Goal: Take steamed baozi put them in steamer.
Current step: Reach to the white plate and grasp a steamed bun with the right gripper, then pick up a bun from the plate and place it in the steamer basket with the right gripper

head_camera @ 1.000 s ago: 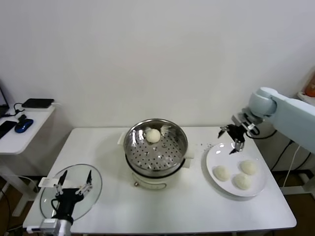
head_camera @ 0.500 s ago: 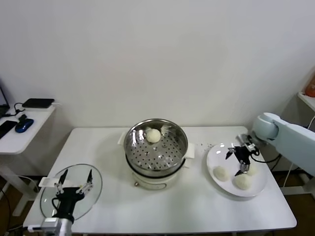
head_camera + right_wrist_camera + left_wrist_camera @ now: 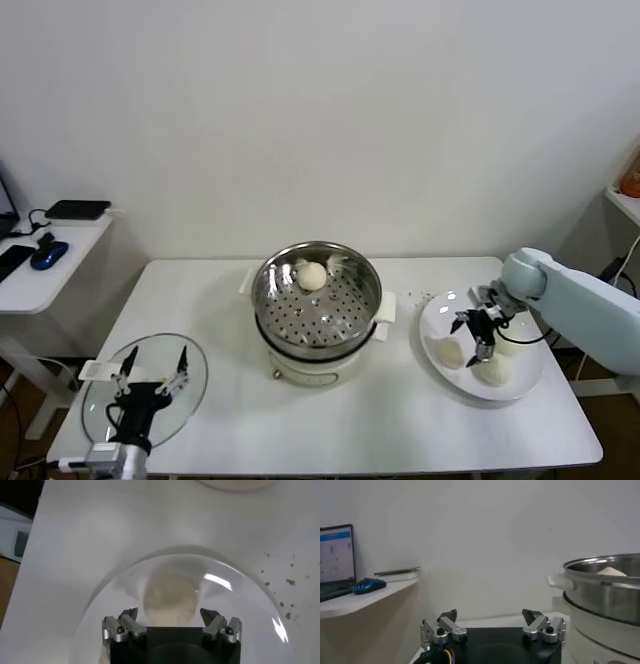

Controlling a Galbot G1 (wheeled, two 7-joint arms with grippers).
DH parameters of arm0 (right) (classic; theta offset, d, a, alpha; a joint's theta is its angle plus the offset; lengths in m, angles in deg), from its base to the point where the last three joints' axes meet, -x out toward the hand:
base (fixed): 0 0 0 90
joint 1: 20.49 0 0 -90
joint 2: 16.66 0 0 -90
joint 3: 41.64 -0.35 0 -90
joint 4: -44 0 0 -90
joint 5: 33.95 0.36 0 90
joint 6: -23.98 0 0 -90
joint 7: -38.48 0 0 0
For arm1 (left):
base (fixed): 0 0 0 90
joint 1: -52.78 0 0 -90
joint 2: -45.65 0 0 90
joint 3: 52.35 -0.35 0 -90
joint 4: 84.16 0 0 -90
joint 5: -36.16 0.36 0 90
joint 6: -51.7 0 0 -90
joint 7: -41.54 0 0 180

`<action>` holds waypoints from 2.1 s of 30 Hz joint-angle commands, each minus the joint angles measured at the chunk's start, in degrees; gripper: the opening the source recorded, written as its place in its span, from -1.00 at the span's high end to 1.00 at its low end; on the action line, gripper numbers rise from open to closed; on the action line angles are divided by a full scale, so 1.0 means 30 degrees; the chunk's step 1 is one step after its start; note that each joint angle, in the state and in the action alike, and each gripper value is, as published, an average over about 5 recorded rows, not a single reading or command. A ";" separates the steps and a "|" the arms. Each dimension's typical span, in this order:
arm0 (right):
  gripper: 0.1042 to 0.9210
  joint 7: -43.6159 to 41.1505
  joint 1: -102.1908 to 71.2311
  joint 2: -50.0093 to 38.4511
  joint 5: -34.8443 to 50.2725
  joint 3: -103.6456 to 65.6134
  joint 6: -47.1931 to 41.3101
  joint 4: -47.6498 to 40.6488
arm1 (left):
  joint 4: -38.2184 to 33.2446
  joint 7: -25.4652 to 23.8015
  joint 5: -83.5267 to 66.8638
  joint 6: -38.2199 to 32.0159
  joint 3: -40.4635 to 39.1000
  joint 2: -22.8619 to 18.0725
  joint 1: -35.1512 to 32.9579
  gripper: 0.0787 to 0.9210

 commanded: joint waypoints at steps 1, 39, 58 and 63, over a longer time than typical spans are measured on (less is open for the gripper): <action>-0.76 0.0136 -0.0554 0.0705 -0.0219 -0.0455 -0.0005 -0.0727 | 0.0075 -0.0017 -0.0001 -0.0008 0.0009 0.0004 0.0049 -0.77; -0.45 -0.0314 0.0599 -0.0184 0.1219 0.0007 -0.0406 0.0143 | 0.0026 0.0059 -0.0045 -0.0011 0.0053 -0.0018 -0.0035 -0.77; -0.45 -0.0438 1.4392 -0.1601 1.1277 1.0384 -0.3133 0.5734 | -0.0352 -0.0020 0.0004 0.0071 -0.0244 0.0068 0.0035 -0.77; -0.45 -0.0173 1.5453 0.0072 1.2886 1.1024 -0.3604 0.5718 | -0.0421 -0.0027 0.0030 0.0063 -0.0310 0.0065 0.0025 -0.77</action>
